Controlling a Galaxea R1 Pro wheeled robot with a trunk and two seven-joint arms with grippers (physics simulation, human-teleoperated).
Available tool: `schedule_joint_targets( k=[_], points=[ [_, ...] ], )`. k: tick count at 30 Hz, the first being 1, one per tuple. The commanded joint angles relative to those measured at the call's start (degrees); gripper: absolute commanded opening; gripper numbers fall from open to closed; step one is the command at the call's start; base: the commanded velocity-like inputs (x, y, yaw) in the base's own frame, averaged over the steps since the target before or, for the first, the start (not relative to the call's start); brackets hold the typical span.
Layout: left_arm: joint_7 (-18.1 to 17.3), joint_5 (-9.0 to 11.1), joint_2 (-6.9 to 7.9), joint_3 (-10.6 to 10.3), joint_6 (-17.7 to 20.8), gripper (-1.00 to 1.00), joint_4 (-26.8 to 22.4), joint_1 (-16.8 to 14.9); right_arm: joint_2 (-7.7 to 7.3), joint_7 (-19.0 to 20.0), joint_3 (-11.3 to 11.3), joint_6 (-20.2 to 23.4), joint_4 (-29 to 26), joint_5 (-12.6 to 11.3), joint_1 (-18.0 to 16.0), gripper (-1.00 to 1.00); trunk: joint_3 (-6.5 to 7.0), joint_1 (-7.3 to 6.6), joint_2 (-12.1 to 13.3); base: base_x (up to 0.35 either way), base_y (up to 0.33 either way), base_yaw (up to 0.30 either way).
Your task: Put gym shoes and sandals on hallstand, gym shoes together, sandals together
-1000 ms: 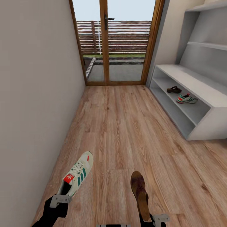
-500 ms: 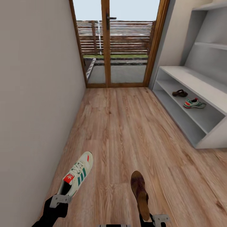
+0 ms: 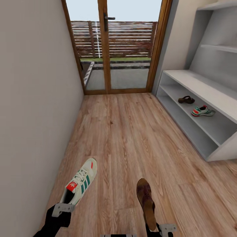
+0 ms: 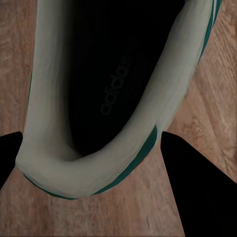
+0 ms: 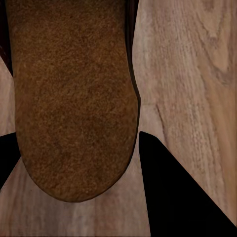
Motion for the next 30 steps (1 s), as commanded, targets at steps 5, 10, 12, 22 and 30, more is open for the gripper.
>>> schedule_joint_targets(
  k=[5, 10, 12, 22, 30],
  points=[
    [-0.08, 0.02, 0.00, 0.00, 0.00, -1.00, -0.01, 0.00, 0.00, 0.03, 0.01, 0.00, -0.01, -0.20, 0.00, -1.00, 0.00, 0.00, 0.00, 0.334, 0.002, -0.008],
    [-0.08, 0.02, 0.00, 0.02, 0.00, -1.00, -0.01, 0.00, 0.00, 0.03, 0.01, 0.00, -0.01, -0.20, 0.00, -1.00, 0.00, 0.00, 0.00, 0.335, 0.059, 0.000],
    [-0.08, 0.02, 0.00, 0.01, 0.00, -1.00, -0.02, 0.00, 0.00, 0.03, 0.01, 0.00, -0.04, -0.20, 0.00, -1.00, 0.00, 0.00, 0.00, 0.335, 0.082, 0.000],
    [-0.08, 0.02, 0.00, 0.00, 0.00, -1.00, -0.03, 0.00, 0.00, 0.03, 0.01, 0.00, -0.02, -0.20, 0.00, -1.00, 0.00, 0.00, 0.00, 0.335, 0.035, 0.000],
    [-0.08, 0.02, 0.00, 0.00, 0.00, -1.00, -0.03, 0.00, 0.00, 0.03, 0.01, 0.00, -0.02, -0.20, 0.00, -1.00, 0.00, 0.00, 0.00, 0.335, 0.000, 0.000]
  ],
)
